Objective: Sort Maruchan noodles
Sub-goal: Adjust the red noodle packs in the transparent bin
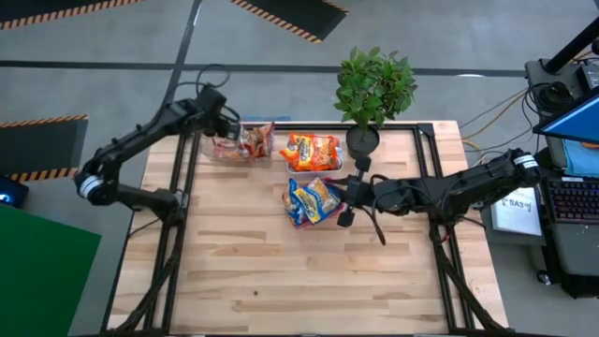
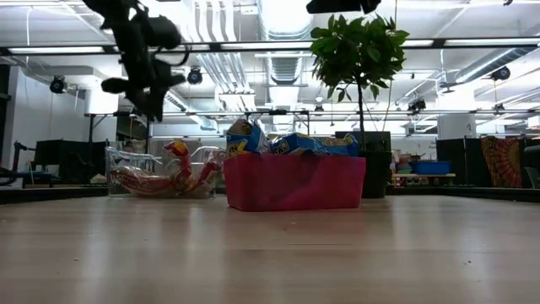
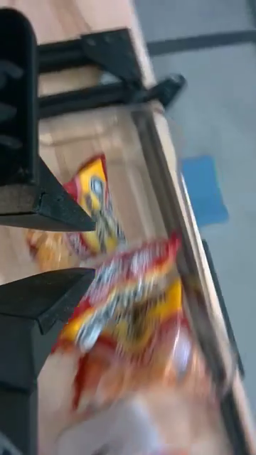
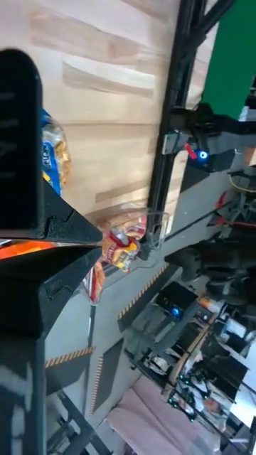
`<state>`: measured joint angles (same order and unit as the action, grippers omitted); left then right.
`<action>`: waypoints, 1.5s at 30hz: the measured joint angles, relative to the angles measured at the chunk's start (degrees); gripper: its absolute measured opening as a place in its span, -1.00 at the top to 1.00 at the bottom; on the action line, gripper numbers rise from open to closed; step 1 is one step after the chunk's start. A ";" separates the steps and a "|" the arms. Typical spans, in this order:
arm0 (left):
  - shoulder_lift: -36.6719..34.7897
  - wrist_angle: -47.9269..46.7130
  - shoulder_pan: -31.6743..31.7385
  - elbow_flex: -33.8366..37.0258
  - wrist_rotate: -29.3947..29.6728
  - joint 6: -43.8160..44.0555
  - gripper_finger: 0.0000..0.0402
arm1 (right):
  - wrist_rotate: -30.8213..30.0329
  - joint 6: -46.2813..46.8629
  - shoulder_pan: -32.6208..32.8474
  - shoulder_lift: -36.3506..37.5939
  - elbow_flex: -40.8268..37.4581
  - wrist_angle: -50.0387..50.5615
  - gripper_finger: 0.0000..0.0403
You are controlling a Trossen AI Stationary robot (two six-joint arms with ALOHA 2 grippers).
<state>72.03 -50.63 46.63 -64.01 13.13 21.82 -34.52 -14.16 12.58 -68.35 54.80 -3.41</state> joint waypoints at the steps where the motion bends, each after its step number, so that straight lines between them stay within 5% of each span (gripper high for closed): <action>1: 0.92 0.03 1.65 0.01 -0.50 0.34 0.62 | 0.03 -0.03 0.00 0.05 0.09 -0.06 0.96; 18: 20.27 -0.41 4.59 0.07 4.40 0.06 0.21 | 0.44 -1.21 -0.13 0.02 -0.67 3.20 0.96; 28: 23.29 -0.44 5.38 0.07 8.52 -1.40 0.20 | 0.44 -0.78 -0.13 0.04 -0.67 3.18 0.96; 32: 23.29 -0.10 7.05 0.80 4.70 -1.81 0.21 | 0.44 -0.16 -0.13 0.03 -0.68 3.20 0.96; 38: 23.29 1.07 7.08 2.39 2.80 -3.17 0.40 | 0.44 -0.10 -0.13 0.03 -0.69 3.26 0.96; 45: 23.31 1.05 7.04 2.75 2.77 -6.49 0.94 | 0.44 -0.35 -0.13 0.02 -0.69 3.25 0.96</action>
<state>95.34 -49.57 53.67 -61.25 15.90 15.34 -34.09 -14.51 12.45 -68.33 54.11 -0.16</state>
